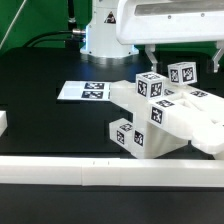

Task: Assemble chair

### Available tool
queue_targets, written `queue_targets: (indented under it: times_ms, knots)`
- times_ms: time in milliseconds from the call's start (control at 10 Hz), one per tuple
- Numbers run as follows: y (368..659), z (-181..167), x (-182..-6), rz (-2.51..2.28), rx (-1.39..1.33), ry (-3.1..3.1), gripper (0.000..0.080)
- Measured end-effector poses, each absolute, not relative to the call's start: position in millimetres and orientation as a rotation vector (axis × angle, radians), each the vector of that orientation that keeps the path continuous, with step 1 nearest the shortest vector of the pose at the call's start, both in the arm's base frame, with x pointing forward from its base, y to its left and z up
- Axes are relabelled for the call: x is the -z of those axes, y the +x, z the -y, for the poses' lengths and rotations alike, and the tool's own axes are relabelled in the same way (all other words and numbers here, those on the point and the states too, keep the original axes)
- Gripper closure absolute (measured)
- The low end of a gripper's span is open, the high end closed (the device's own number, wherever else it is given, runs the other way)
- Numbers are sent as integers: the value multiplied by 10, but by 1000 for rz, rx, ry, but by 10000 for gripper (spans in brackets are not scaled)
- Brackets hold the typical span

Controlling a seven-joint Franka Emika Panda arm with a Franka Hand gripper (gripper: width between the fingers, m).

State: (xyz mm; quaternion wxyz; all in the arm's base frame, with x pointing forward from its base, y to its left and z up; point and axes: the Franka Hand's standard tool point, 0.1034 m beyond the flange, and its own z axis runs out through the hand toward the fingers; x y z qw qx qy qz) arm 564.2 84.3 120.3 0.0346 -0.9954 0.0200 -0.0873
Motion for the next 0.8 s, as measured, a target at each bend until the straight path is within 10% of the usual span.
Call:
queue_targets:
  times_ms: [300,500,800]
  knots:
    - [5641,-850,-1200,177,275,-3079,151]
    - [5634,-899,-1187,161,270,-3081,449]
    - [5637,-890,-1184,150,273,-3081,517]
